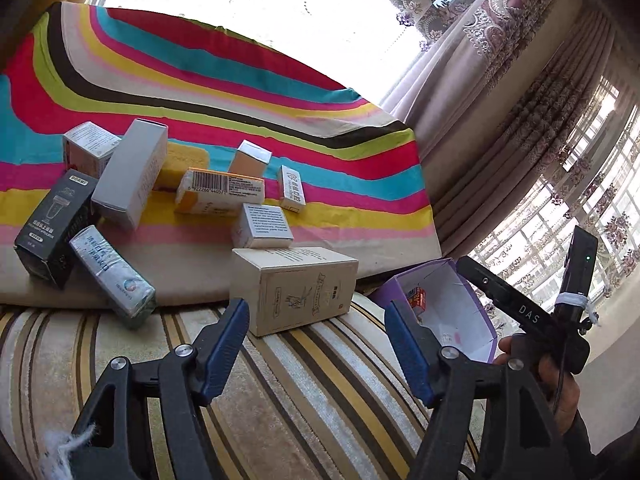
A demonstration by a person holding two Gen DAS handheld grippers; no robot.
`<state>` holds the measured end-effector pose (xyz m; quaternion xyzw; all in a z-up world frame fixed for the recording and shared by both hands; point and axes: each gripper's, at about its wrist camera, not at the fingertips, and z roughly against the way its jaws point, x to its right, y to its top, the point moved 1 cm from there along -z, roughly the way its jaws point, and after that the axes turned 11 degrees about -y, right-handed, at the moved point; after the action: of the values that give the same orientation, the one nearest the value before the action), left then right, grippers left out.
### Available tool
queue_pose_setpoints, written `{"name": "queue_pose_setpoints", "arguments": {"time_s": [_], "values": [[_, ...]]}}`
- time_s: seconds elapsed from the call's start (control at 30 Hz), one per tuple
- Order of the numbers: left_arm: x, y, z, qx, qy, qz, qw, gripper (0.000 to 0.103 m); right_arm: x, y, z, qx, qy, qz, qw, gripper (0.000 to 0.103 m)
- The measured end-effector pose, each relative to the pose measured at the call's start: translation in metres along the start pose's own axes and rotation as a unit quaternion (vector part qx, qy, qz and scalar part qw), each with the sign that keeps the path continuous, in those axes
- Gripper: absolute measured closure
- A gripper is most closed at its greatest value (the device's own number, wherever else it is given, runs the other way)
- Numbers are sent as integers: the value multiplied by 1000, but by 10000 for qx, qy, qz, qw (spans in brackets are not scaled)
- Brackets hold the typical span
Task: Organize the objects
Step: 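Move both tools back over the remaining boxes on the cloth, then grasp the large cream bird-print box with the right tool while the left tool grasps the black DOOMI box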
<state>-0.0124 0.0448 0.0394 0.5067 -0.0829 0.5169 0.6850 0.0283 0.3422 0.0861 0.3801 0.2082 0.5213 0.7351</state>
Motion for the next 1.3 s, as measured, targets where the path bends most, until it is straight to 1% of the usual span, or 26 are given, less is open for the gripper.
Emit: {"name": "queue_pose_setpoints", "arguments": {"time_s": [0.13,0.23,0.43,0.53,0.6,0.67,0.73,0.83,0.97,1.1,1.3], "values": [[-23,-7,26,133,198,269,9994,31,-15,0,0,-102,217,57,9997,1],[-34,-9,42,235,369,370,9984,29,-27,-3,2,-112,351,112,9993,1],[-57,-4,69,470,744,570,9945,29,-55,-10,6,-200,647,352,9971,1],[-69,1,79,548,1096,624,9905,29,-67,-13,6,-277,949,370,9944,1],[-79,5,85,573,1274,686,9878,29,-77,-17,6,-355,987,446,9935,1],[-87,9,88,519,1583,715,9834,29,-87,-20,5,-436,1060,516,9921,1],[-95,12,88,419,1770,743,9805,29,-95,-22,4,-507,1107,588,9908,1],[-102,18,80,138,2060,597,9766,29,-108,-26,2,-629,1227,697,9880,1],[-107,24,67,-168,2420,391,9693,29,-126,-31,-2,-772,1250,969,9844,1],[-116,28,55,-385,2560,336,9653,29,-143,-35,-7,-944,1292,1212,9797,1],[-120,35,46,-492,2630,171,9634,29,-162,-38,-16,-1105,1275,1492,9743,1]]}}
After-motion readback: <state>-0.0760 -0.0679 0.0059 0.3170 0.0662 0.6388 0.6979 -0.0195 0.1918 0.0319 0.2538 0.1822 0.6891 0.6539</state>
